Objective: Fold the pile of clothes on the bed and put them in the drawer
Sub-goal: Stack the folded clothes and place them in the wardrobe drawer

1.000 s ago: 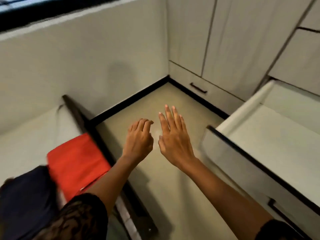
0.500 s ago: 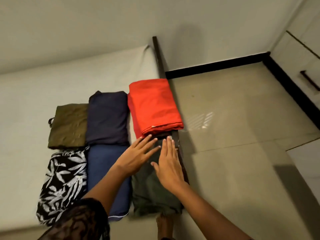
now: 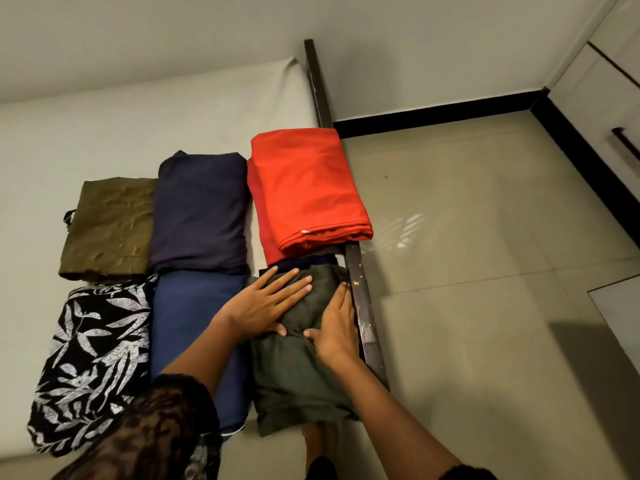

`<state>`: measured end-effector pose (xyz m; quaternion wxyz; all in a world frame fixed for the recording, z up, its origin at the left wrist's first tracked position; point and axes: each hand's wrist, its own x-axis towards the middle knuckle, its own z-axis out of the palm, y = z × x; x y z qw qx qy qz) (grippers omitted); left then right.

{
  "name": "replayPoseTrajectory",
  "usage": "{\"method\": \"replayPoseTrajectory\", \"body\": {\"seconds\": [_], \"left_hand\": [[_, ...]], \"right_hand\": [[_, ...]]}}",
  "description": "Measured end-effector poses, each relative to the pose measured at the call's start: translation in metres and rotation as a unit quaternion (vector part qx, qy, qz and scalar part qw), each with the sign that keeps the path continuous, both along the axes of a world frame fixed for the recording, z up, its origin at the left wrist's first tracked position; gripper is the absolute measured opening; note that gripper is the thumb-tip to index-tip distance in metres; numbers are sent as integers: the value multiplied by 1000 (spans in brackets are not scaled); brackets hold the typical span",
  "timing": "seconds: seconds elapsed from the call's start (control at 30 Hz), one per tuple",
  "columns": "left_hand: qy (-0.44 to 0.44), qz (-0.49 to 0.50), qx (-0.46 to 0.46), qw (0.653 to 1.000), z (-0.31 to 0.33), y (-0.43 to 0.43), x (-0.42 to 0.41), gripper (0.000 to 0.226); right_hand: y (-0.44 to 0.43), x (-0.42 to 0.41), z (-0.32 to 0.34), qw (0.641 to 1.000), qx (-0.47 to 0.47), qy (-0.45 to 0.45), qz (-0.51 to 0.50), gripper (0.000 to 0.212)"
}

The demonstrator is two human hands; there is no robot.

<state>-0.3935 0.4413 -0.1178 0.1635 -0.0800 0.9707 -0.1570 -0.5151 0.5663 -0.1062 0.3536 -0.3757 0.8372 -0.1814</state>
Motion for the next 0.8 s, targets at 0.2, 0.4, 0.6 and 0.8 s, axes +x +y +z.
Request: {"method": "replayPoseTrajectory", "body": {"seconds": [0.2,0.4,0.6,0.8], "left_hand": [[57,-17,18,998,6,0,1,124],[105,-62,31,992,36,1,-16,142],[86,-170,66,979,83,2,-44,113],[208,-109,121,964,136,16,-67,29]], "right_hand": [[-9,3,13,997,65,-3,-43,109],[-7,9,25,997,62,36,-36,62],[14,28,53,965,-108,215,102,61],[26,-22,107,886,-299,340,103,22]]}}
